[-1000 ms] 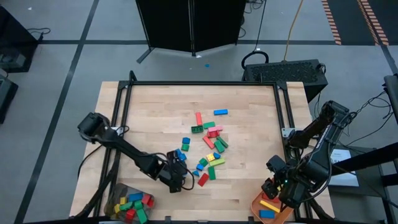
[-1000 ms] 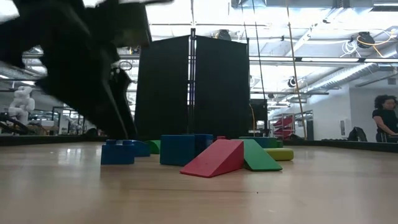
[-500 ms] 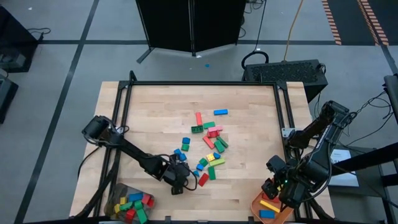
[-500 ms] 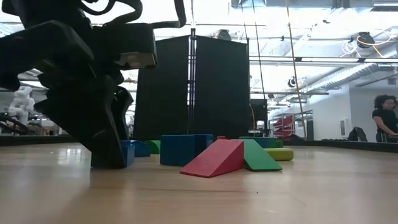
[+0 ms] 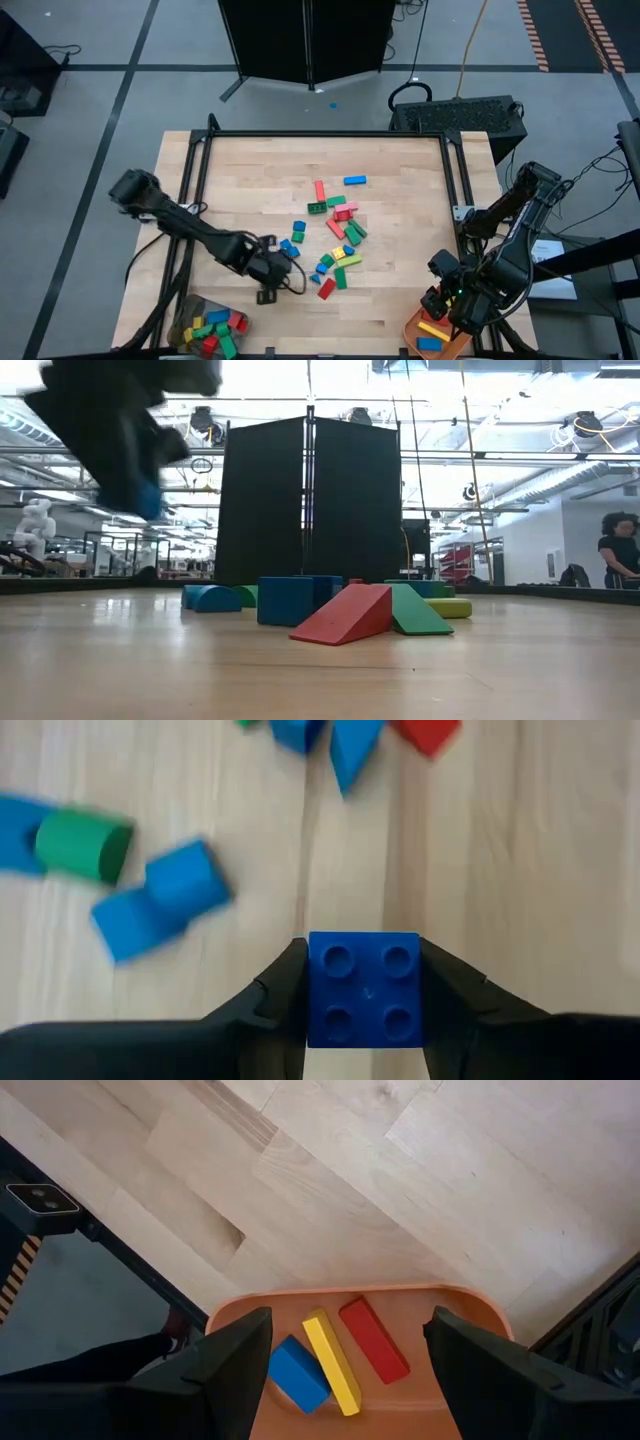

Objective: Sort blocks by size
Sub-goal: Put the blue square game piece into the black bin

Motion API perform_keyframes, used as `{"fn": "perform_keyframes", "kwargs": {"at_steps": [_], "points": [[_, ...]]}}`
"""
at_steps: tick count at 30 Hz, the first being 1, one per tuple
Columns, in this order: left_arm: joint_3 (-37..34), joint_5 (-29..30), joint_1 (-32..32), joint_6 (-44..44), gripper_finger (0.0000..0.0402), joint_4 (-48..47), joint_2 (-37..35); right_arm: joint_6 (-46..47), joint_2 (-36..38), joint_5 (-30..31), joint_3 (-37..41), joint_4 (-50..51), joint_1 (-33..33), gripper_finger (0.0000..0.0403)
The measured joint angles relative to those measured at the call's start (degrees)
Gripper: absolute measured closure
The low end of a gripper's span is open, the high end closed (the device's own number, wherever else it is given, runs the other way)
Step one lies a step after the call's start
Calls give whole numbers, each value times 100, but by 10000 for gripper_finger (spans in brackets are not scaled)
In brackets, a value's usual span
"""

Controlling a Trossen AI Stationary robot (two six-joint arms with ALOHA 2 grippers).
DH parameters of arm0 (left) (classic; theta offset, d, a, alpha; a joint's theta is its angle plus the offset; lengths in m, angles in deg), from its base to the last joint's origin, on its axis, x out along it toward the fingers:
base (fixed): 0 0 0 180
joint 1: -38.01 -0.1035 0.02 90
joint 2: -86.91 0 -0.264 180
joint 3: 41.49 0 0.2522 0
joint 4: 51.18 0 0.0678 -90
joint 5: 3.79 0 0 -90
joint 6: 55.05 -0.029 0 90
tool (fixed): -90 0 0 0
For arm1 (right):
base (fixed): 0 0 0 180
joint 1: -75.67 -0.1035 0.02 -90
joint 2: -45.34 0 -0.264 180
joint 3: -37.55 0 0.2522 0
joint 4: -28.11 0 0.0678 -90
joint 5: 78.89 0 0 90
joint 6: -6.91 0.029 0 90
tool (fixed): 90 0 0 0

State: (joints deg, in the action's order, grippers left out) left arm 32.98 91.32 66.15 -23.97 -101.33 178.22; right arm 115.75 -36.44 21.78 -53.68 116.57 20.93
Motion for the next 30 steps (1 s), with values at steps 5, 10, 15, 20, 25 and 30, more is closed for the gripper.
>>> {"fn": "perform_keyframes", "kwargs": {"at_steps": [5, 10, 15, 20, 25, 30], "points": [[54, -756, 533, 720, 275, -719, -1059, 37, 0, 2, 0, 48, 0, 147], [40, -955, 1687, 1935, 275, -1083, -1588, 39, 2, 63, 0, 57, 0, 147], [41, -719, 2865, 2908, 275, -811, -1499, 40, 1, 320, 0, 63, 5, 147], [41, -533, 3390, 3143, 275, -796, -1235, 39, 0, 331, 0, 70, 4, 147], [41, -530, 3463, 3001, 194, -797, -1110, 38, 0, 330, 0, 87, 4, 147], [41, -745, 3389, 2961, 98, -961, -1103, 33, 2, 328, 0, 85, 4, 147]]}}
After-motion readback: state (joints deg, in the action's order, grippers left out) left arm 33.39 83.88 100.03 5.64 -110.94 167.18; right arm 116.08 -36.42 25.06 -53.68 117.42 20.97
